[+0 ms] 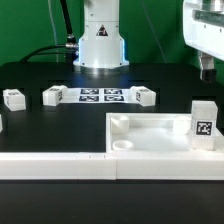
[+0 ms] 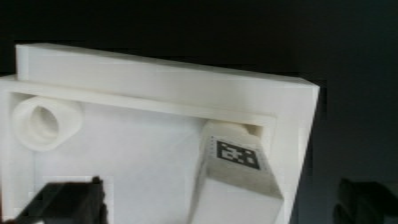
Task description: Assemble square table
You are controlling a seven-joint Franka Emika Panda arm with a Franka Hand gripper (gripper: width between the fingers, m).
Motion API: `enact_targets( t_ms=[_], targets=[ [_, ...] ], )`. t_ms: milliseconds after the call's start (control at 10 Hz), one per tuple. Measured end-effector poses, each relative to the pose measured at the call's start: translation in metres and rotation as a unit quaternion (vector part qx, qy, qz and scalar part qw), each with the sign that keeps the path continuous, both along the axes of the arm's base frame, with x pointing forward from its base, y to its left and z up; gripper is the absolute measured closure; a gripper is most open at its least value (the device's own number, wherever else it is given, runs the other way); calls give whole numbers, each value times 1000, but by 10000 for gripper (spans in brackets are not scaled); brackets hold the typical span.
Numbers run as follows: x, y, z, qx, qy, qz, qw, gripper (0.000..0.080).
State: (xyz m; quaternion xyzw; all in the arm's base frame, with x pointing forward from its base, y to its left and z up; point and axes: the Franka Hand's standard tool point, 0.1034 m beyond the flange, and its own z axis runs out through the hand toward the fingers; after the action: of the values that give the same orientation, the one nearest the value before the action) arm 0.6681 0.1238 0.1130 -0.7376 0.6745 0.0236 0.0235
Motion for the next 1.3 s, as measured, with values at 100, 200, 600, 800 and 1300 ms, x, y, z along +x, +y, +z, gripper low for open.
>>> enact_targets(
  t_ms=[100, 200, 600, 800, 1300],
  targets=[
    [0, 0, 0, 0, 0, 0, 1000, 150],
    [0, 0, 0, 0, 0, 0, 1000, 150],
    [4, -6, 2, -17, 1, 148, 989, 150],
    [4, -9, 1, -17, 1, 161, 987, 150],
    [12, -7, -19, -39, -73, 347, 934, 150]
  ],
)
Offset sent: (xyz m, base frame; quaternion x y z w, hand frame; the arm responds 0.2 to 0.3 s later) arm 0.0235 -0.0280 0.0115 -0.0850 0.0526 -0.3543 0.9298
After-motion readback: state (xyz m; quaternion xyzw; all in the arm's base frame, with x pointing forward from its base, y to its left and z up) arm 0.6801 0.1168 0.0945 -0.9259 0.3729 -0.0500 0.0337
